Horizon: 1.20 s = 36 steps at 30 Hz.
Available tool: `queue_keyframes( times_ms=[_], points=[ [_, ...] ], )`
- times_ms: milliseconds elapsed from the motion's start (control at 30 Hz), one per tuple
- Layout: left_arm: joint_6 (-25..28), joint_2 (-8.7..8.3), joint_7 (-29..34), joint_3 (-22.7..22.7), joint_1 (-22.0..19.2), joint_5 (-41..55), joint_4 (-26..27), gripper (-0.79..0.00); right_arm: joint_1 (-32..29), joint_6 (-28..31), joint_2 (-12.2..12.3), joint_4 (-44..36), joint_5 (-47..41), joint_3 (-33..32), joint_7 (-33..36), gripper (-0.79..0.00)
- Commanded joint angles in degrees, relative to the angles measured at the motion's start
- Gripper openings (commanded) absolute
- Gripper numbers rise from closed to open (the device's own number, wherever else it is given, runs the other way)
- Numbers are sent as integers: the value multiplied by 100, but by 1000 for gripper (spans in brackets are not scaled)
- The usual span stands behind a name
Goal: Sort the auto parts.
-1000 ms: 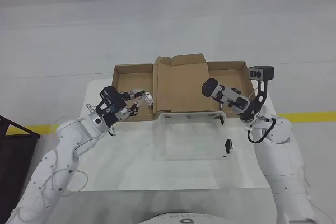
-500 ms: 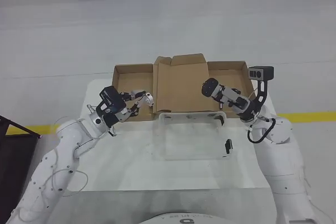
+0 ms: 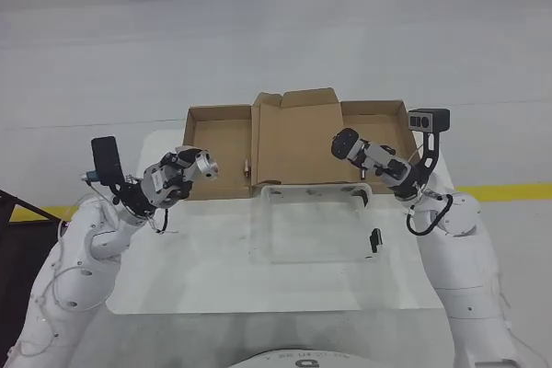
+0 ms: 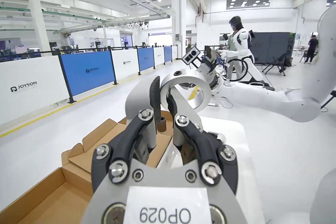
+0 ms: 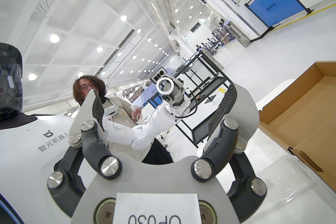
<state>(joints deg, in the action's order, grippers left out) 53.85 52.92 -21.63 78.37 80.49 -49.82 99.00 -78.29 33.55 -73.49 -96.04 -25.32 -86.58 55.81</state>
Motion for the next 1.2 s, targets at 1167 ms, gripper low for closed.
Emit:
queue_keyframes(
  times_ms=[1167],
  points=[
    [-1998,495,2056,-1397,-2578,-3301,-3638,-785,0,0,0,0,0,0,0,0]
  ],
)
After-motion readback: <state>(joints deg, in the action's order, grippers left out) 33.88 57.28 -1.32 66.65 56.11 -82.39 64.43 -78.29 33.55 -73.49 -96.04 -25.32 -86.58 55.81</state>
